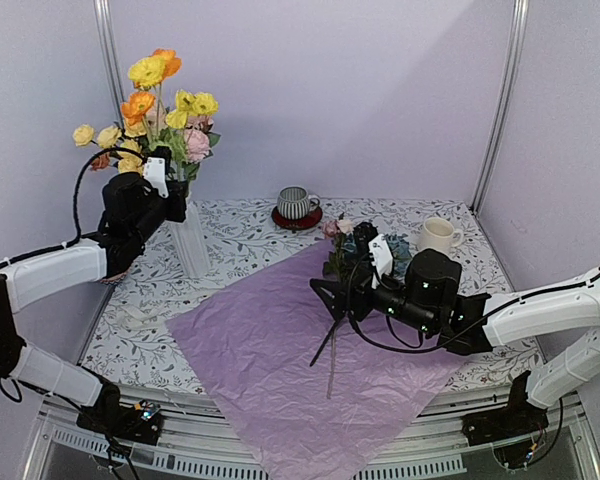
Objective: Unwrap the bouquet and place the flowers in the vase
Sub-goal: Place the fake flower in the vase.
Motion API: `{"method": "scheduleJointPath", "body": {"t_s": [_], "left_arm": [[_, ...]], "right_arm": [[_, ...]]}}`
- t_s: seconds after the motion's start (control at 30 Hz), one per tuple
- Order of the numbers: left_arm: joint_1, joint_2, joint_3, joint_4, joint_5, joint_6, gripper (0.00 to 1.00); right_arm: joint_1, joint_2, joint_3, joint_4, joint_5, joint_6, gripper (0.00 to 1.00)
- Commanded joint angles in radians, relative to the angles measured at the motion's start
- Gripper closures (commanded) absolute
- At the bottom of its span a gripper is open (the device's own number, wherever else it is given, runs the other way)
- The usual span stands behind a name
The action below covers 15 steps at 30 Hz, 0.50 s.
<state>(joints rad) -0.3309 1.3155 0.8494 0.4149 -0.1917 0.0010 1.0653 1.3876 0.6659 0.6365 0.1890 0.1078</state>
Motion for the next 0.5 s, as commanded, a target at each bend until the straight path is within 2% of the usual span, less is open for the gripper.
{"method": "scheduleJointPath", "body": {"t_s": [0.0, 0.03, 0.17, 0.33, 0.47], "left_arm": [[0.007, 0.031, -0.016, -0.146, -0.02, -0.038, 0.66], [0.006, 0.023, -0.01, -0.156, -0.023, -0.044, 0.58], [0.007, -0.011, 0.016, -0.225, -0.027, -0.083, 0.44], [0.006, -0.091, -0.024, -0.29, -0.003, -0.133, 0.35], [0.007, -0.179, -0.089, -0.3, 0.036, -0.164, 0.33]], "right_arm": [[-0.007, 0.004, -0.014, 0.019, 0.016, -0.003, 0.01], [-0.007, 0.005, -0.015, 0.018, 0.017, -0.002, 0.01], [-0.006, 0.004, -0.017, 0.017, 0.024, -0.004, 0.01], [-0.007, 0.004, -0.018, 0.017, 0.029, -0.001, 0.01], [-0.008, 0.007, -0.016, 0.017, 0.03, 0.001, 0.01]]}}
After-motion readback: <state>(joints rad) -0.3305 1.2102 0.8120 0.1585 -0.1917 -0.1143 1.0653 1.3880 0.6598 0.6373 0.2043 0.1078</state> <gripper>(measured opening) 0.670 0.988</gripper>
